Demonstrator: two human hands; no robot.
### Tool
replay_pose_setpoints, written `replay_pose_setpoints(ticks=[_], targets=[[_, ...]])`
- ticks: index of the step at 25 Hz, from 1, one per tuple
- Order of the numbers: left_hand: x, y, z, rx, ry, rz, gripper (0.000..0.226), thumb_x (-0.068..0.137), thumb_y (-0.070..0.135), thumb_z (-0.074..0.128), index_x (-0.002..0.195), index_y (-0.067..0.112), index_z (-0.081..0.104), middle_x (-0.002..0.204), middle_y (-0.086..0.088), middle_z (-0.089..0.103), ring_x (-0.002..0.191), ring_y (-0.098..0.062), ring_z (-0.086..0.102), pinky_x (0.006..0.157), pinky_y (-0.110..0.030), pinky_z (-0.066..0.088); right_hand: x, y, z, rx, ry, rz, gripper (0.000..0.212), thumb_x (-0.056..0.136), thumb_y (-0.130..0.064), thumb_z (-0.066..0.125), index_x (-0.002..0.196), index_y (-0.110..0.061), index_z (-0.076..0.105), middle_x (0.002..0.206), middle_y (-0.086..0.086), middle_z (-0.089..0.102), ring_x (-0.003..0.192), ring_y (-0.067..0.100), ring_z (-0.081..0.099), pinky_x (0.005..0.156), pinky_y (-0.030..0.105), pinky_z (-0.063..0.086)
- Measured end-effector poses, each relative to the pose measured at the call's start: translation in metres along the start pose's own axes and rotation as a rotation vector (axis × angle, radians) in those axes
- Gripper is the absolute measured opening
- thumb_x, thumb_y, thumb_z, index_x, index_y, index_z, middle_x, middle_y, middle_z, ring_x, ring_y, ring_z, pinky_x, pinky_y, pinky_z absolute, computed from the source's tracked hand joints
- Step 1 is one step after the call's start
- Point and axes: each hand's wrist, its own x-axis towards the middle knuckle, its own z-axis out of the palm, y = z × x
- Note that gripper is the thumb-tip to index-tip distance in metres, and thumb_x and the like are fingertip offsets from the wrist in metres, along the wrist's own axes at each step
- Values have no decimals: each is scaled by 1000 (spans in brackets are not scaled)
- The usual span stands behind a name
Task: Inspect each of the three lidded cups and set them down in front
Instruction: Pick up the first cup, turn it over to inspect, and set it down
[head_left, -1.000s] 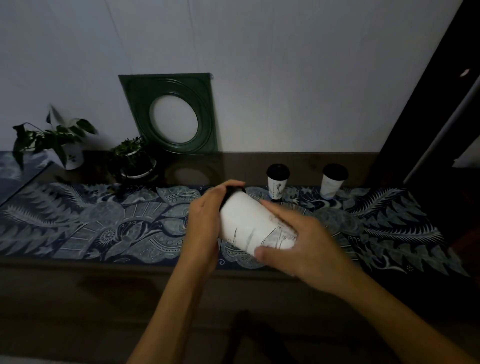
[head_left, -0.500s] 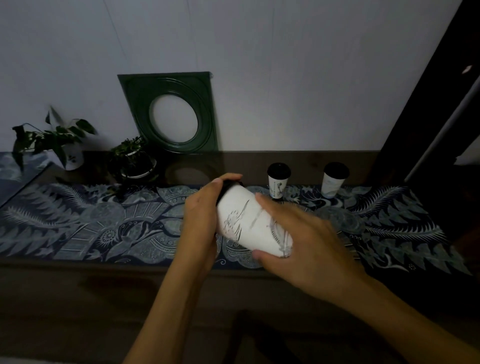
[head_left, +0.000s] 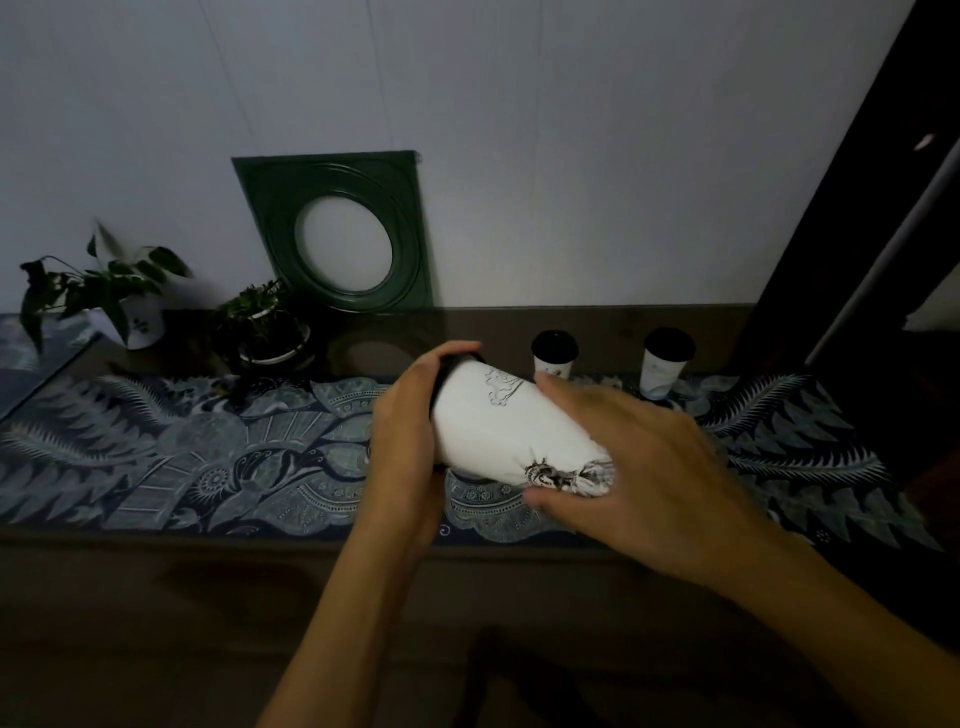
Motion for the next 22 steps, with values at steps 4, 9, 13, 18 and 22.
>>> replay_pose_setpoints(ticks=[4, 9, 13, 18, 22], targets=[[-6, -4, -4, 25, -102, 170, 36, 95, 33, 40, 103, 24, 74, 109, -7, 75, 92, -21, 69, 63, -33, 54, 4, -8, -16, 1154, -255, 672, 33, 71, -38, 76, 102, -27, 71, 87, 10, 77, 58, 23, 66, 43, 28, 51], [-3, 1, 0, 25, -18, 54, 35, 102, 31, 40, 98, 24, 74, 105, -11, 75, 90, -25, 69, 61, -31, 55, 1, 0, -15, 268, -119, 166, 75, 73, -54, 74, 140, -33, 48, 121, -8, 63, 89, 7, 65, 65, 22, 56], [-6, 4, 2, 62, -104, 99, 38, 104, 33, 35, 103, 24, 72, 109, -13, 73, 89, -19, 68, 59, -28, 55, 0, 2, -15, 186, -28, 79, 80, 73, -56, 73, 143, -31, 46, 113, -11, 65, 77, 5, 63, 62, 16, 54], [-10, 3, -4, 117, -201, 395, 35, 98, 38, 34, 109, 34, 67, 121, -5, 68, 109, -33, 64, 80, -45, 55, 2, -4, -24, 1330, -249, 710, 43, 74, -39, 80, 114, -26, 70, 85, 10, 76, 48, 20, 61, 35, 23, 45], [-9, 6, -2, 86, -96, 168, 36, 103, 36, 34, 103, 31, 69, 112, -4, 73, 101, -27, 68, 66, -37, 56, 1, 0, -25, 389, -88, 161, 72, 73, -54, 72, 138, -34, 50, 126, -7, 62, 97, 9, 67, 68, 23, 60]])
